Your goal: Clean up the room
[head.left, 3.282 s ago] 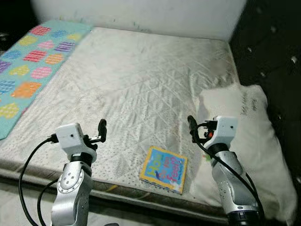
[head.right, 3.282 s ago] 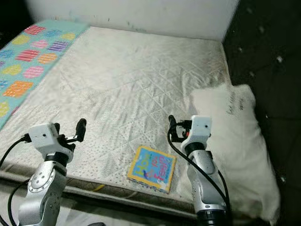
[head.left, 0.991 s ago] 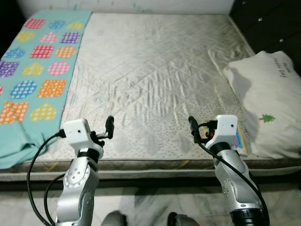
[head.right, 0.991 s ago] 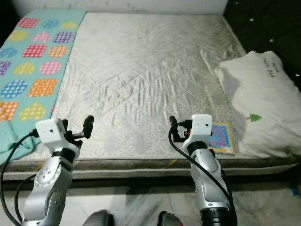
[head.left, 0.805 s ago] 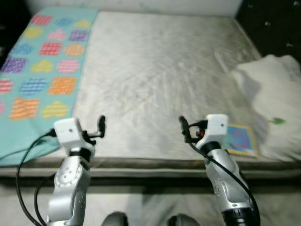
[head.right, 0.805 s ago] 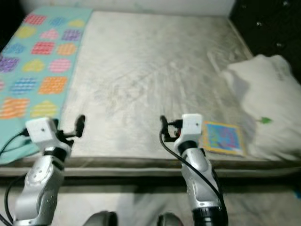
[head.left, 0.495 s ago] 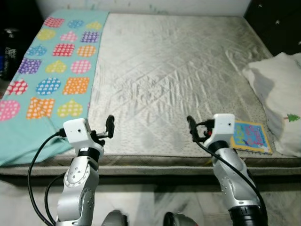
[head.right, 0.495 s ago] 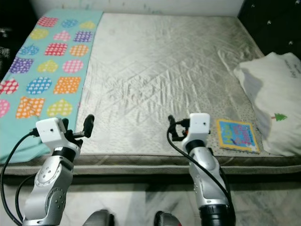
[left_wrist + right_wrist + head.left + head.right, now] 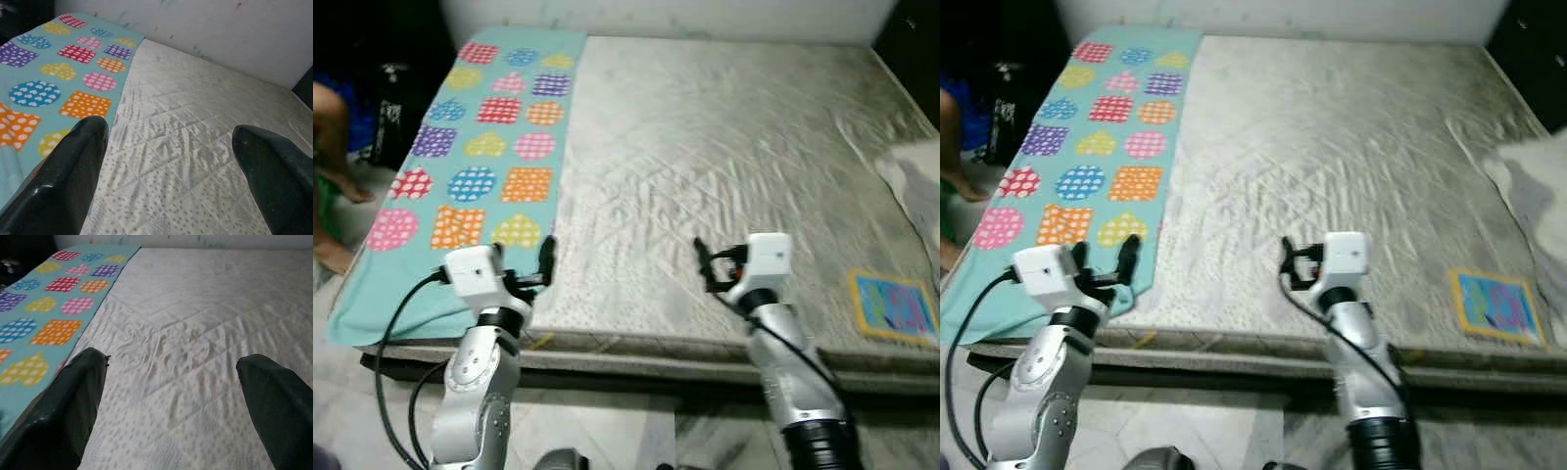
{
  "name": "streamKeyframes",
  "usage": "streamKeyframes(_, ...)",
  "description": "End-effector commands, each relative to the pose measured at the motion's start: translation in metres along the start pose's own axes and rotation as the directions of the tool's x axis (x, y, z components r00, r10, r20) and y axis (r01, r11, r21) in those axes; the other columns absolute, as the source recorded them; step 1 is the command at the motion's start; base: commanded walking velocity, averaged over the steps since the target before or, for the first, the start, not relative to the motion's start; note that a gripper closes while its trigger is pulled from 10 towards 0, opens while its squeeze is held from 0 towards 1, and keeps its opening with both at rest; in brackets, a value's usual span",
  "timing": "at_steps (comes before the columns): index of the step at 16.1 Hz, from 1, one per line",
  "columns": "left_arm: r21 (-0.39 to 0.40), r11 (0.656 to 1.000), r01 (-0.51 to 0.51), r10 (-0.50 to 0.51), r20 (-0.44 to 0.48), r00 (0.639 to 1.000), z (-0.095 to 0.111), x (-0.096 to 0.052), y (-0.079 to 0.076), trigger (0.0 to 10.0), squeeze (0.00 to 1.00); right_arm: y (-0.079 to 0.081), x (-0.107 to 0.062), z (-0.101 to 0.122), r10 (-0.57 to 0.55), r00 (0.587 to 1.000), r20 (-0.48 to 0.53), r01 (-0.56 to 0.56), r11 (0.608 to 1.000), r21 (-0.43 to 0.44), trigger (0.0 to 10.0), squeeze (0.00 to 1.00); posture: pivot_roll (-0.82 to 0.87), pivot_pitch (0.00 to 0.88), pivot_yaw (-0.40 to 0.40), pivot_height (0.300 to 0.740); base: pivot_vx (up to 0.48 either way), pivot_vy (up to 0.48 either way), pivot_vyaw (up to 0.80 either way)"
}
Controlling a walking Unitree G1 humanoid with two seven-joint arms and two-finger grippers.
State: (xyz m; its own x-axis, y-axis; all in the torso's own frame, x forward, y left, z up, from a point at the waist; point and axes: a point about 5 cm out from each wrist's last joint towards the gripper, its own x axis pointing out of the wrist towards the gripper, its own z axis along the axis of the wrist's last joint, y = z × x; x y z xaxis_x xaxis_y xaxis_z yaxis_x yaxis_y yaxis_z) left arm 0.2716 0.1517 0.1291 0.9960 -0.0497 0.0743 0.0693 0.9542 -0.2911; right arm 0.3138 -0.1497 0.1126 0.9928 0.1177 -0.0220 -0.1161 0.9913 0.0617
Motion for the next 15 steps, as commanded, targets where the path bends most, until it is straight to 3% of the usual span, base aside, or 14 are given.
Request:
streamKeyframes(1,0.004,1.000,-0.019,0.019,0.001,1.000,0.0009,-0.0032,0.0065,10.0,0.00,0.0087,0.0013,-0.0012,0.022,1.000,0.000,-0.022,1.000,0.009,10.0,0.00,0.10,0.169,-0.007,0.740,0.480,0.000,0.00)
streamKeyframes(3,0.000,1.000,-0.023,0.023,-0.004,1.000,0.0004,-0.0038,0.0064,10.0,0.00,0.0087,0.0014,-0.0010,0.020,1.000,0.002,-0.020,1.000,0.008,10.0,0.00,0.09,0.174,-0.009,0.740,0.345,0.000,0.00)
streamKeyframes(10,-0.012,0.999,-0.032,0.032,-0.010,0.999,-0.0017,-0.0034,0.0064,10.0,0.00,0.0074,0.0018,-0.0033,0.009,1.000,-0.006,-0.009,1.000,0.015,10.0,0.00,0.09,0.180,-0.009,0.740,0.000,0.000,0.00)
streamKeyframes(15,-0.018,0.999,-0.028,0.028,-0.007,1.000,-0.0013,-0.0029,0.0053,10.0,0.00,0.0068,0.0025,-0.0034,0.009,1.000,-0.009,-0.009,1.000,0.015,10.0,0.00,0.09,0.179,-0.012,0.740,0.000,0.394,-0.44)
